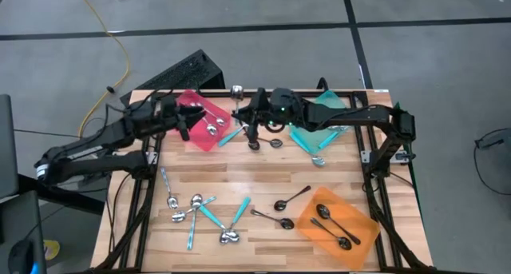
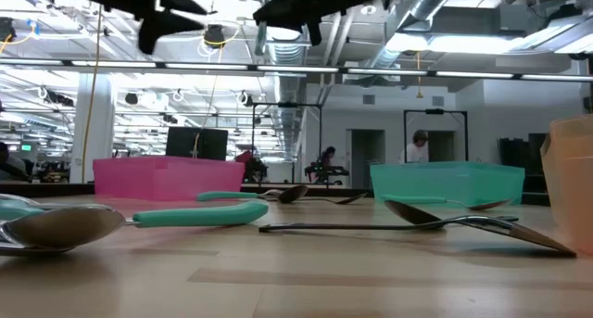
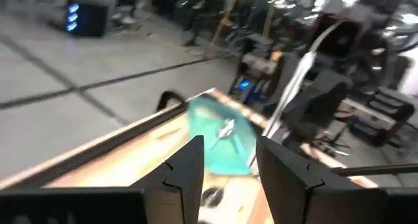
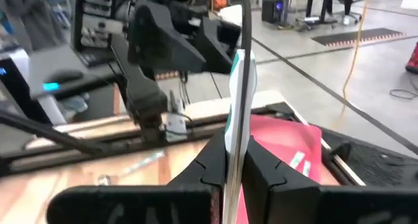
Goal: Sort silverware by color (type)
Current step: Put the blue patterned spoon into the red bin
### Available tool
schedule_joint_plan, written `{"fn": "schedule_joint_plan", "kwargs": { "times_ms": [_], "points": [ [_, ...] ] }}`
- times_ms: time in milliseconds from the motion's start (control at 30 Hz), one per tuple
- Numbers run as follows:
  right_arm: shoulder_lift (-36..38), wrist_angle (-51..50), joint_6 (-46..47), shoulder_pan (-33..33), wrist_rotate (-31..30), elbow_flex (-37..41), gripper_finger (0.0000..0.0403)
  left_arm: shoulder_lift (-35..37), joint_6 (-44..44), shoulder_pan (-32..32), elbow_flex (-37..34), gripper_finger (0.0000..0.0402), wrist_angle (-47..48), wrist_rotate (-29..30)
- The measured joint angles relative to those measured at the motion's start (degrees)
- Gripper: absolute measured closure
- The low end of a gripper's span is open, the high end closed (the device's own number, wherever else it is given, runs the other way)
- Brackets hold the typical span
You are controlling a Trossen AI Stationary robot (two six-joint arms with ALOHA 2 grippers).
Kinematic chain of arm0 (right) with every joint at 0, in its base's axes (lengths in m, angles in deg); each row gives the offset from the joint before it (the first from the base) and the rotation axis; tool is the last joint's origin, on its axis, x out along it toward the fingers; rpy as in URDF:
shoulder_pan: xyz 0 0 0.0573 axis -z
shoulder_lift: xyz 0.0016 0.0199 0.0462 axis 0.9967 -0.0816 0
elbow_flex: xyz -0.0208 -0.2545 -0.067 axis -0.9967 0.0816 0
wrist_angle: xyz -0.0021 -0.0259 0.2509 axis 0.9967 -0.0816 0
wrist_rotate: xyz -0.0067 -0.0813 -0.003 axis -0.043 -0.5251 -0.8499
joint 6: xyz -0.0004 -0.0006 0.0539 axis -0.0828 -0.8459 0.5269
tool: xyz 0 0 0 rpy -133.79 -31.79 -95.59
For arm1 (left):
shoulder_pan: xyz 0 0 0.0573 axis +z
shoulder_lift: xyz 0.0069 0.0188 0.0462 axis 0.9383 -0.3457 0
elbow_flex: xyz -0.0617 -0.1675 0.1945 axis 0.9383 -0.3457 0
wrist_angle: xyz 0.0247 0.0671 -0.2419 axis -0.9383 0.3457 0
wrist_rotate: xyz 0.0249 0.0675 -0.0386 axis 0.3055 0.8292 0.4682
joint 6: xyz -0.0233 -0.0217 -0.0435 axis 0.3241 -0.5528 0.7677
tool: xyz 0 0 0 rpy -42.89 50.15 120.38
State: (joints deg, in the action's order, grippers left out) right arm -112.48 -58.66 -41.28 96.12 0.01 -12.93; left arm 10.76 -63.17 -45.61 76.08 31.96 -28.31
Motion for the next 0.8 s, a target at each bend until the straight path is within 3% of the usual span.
{"fn": "schedule_joint_plan", "kwargs": {
  "times_ms": [167,333,800],
  "points": [
    [-0.5,-4.8,-1.3,-0.7,-1.4,0.0,0.0354,3.7,3.4,0.0,0.0,0.0279,10.0,4.0],
    [-2.3,-4.9,-1.3,-1.1,-1.2,0.1,0.0354,4.6,3.6,0.0,0.0,0.0279,13.2,4.0],
    [-11.1,5.2,4.2,-1.7,-1.1,0.0,0.0354,4.5,3.4,-0.1,0.0,0.0279,18.7,8.5]
  ]
}}
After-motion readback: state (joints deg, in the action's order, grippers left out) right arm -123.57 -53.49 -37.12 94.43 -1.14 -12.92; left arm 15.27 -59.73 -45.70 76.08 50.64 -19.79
